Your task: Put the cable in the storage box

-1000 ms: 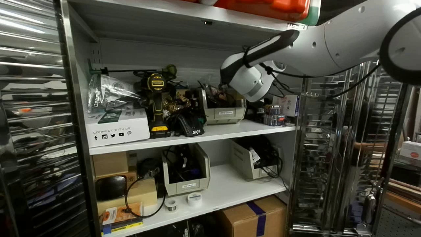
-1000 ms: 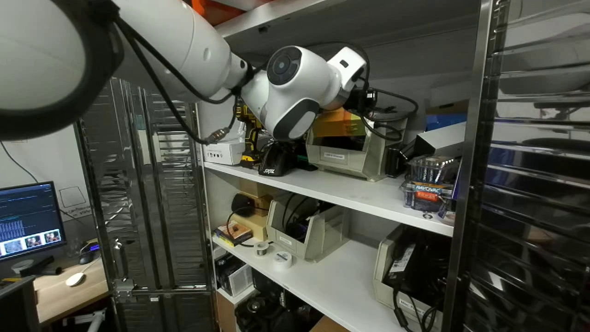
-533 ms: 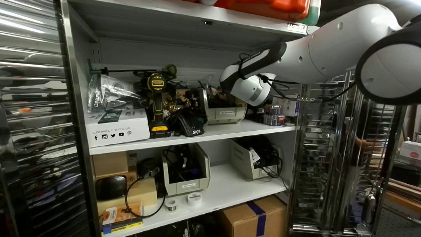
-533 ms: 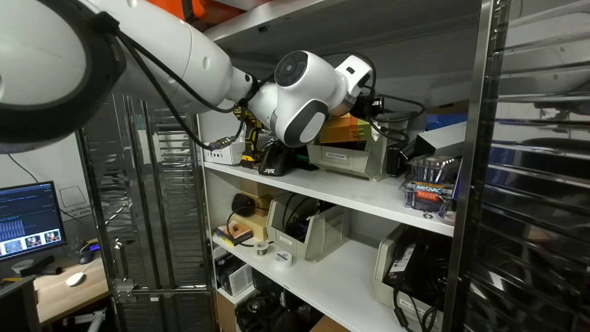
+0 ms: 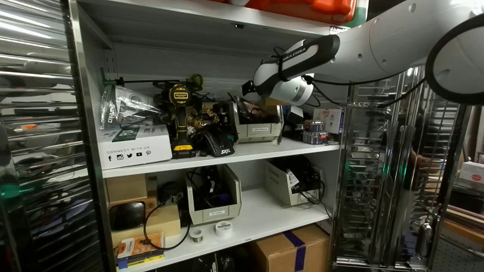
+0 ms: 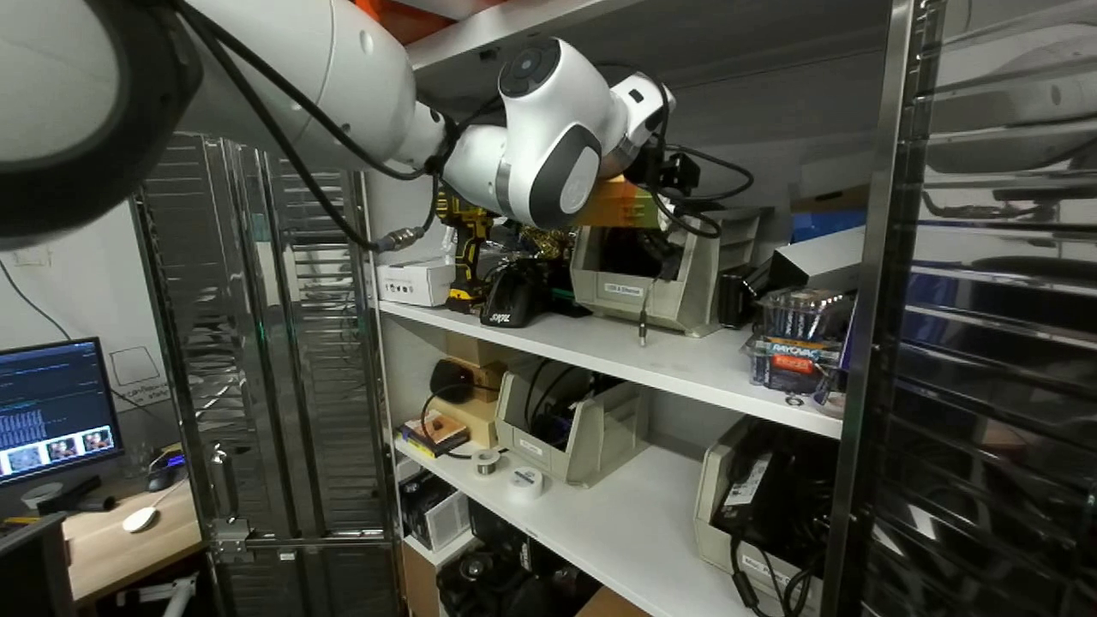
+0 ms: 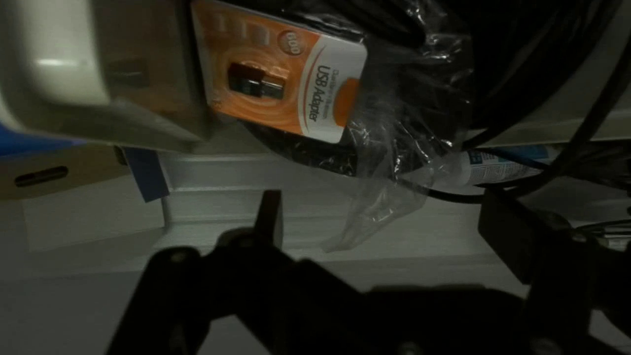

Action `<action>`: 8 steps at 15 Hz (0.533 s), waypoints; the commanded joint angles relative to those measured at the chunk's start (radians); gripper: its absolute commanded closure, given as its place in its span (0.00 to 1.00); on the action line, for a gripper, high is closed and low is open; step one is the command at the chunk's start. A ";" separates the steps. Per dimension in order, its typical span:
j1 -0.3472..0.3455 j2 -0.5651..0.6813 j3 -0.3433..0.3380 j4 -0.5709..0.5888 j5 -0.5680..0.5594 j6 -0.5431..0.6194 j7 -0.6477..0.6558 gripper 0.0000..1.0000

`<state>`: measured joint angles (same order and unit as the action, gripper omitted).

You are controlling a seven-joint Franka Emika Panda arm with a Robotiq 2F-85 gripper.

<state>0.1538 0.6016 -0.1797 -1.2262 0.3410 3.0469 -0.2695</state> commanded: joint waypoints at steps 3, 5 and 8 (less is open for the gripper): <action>-0.001 -0.130 0.020 -0.117 0.010 -0.124 -0.016 0.00; 0.002 -0.198 0.014 -0.195 0.003 -0.217 -0.020 0.00; -0.001 -0.309 0.019 -0.322 0.006 -0.322 -0.043 0.00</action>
<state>0.1542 0.4437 -0.1738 -1.3810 0.3412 2.8046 -0.2734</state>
